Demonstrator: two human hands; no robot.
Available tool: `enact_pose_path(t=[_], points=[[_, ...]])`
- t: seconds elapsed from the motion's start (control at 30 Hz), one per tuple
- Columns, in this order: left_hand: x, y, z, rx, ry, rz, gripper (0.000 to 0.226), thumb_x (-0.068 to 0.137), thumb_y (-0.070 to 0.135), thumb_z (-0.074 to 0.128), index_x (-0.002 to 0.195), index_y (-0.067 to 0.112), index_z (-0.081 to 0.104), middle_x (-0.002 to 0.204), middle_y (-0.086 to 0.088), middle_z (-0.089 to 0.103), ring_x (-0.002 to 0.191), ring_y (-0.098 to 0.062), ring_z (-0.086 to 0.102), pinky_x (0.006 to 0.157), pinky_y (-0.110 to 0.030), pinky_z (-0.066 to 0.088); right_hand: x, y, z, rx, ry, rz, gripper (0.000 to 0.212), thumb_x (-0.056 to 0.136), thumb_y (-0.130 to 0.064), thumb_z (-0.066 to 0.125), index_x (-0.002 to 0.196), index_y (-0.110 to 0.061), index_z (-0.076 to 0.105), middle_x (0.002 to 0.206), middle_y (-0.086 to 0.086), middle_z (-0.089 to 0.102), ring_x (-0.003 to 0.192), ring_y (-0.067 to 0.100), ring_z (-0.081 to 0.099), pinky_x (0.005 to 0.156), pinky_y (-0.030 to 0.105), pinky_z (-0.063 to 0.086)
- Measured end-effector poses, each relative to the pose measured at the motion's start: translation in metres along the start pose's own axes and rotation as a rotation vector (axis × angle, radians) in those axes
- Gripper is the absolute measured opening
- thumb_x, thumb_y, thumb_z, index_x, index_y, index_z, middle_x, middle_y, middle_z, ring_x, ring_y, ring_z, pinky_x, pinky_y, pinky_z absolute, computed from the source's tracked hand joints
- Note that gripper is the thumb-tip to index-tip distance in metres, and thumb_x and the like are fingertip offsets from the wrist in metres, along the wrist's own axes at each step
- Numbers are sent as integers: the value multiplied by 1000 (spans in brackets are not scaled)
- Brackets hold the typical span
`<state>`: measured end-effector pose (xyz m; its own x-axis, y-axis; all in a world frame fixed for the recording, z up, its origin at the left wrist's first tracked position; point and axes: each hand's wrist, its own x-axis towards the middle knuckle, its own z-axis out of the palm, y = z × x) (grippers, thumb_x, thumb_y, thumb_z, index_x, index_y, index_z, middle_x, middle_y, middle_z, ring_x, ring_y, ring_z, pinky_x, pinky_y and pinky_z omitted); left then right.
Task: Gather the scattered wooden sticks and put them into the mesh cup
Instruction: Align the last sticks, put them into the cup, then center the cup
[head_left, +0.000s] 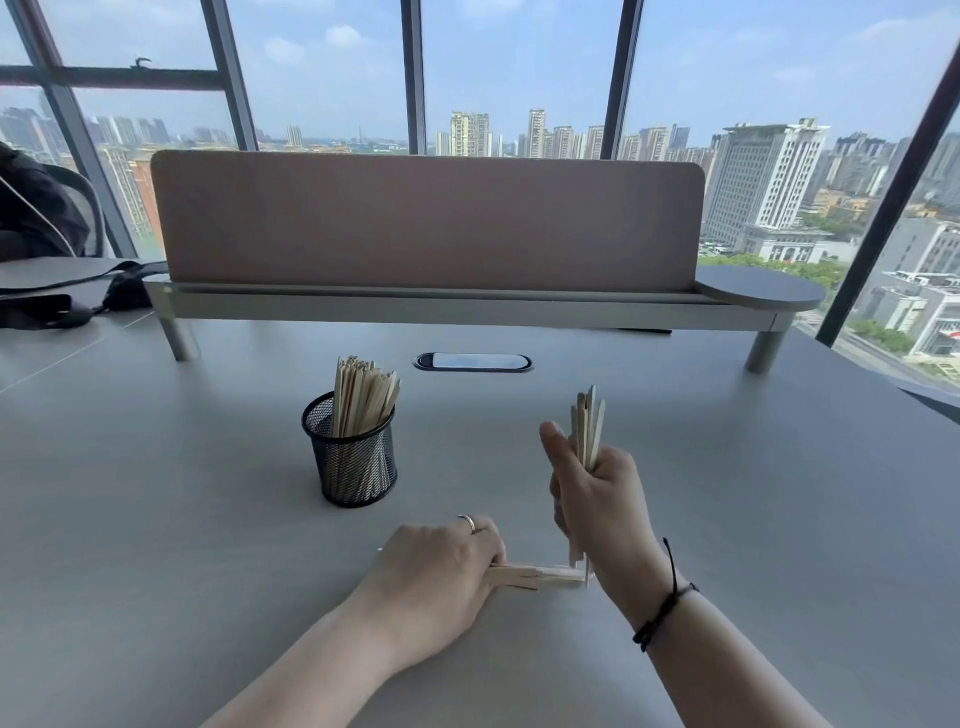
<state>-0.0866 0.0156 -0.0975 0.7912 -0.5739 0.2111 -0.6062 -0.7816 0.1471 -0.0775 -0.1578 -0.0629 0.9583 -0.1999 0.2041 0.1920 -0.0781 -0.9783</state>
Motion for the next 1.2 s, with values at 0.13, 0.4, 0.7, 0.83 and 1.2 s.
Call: enact_pose_path(t=[0.13, 0.4, 0.7, 0.83, 1.2], points=[[0, 5, -3, 110, -54, -57, 18, 99, 28, 46, 116, 28, 52, 117, 5, 58, 94, -27, 65, 69, -35, 39, -1, -1, -1, 103, 23, 15, 70, 89, -50, 63, 65, 4, 27, 58, 11, 30, 52, 29, 21, 49, 43, 16], [-5, 7, -5, 261, -142, -169, 24, 97, 14, 44, 119, 23, 48, 118, -1, 53, 96, -27, 66, 67, -33, 39, -4, -4, 0, 154, 44, 35, 65, 91, -45, 61, 65, 6, 31, 59, 12, 30, 51, 22, 23, 49, 41, 16], [-7, -5, -14, 83, -127, -300, 20, 91, 29, 41, 104, 23, 55, 103, 3, 57, 95, -25, 63, 80, -37, 50, -4, 2, 2, 179, 32, 30, 63, 94, -44, 59, 63, 5, 35, 55, 11, 33, 45, 19, 30, 46, 31, 26], [-8, -3, -12, 109, -78, -283, 18, 94, 32, 39, 106, 24, 49, 108, 3, 56, 97, -26, 62, 79, -36, 47, -6, 1, 3, 184, 19, 20, 62, 96, -40, 58, 61, 5, 34, 52, 9, 32, 44, 20, 32, 46, 30, 28], [-3, -22, -10, -658, 487, -306, 50, 88, 52, 66, 62, 19, 37, 49, 10, 36, 46, -7, 30, 47, -24, 24, -9, -3, 5, 282, -49, 93, 54, 94, -38, 61, 53, -18, 32, 47, 2, 29, 39, 18, 24, 46, 30, 23]])
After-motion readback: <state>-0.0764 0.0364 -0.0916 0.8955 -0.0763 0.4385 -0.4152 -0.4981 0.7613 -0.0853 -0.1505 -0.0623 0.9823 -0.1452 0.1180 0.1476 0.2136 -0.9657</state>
